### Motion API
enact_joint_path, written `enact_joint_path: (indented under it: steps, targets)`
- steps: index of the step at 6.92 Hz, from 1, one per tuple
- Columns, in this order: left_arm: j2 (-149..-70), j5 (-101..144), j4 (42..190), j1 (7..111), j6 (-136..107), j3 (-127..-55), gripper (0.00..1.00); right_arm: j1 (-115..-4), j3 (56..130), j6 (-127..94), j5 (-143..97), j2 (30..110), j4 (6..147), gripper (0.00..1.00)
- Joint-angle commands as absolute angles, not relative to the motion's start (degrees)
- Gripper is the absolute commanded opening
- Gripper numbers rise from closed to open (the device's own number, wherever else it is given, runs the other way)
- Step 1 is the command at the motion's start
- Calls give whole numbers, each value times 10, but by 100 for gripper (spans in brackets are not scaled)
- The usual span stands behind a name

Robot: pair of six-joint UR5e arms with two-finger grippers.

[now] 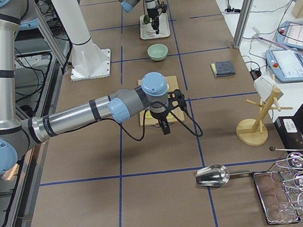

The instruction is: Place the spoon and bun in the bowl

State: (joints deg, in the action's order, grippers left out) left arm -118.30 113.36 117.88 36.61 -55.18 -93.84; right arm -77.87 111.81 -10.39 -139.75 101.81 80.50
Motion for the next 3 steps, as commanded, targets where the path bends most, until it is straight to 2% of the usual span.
enact_joint_path:
  steps: [1, 3]
  targets:
    - [-1250, 1134, 1182, 364, -590, -926, 0, -777, 1119, -105, -1397, 1018, 804, 100]
    - [-1344, 1095, 1194, 352, -609, -842, 0, -773, 1119, -115, -1432, 1017, 802, 100]
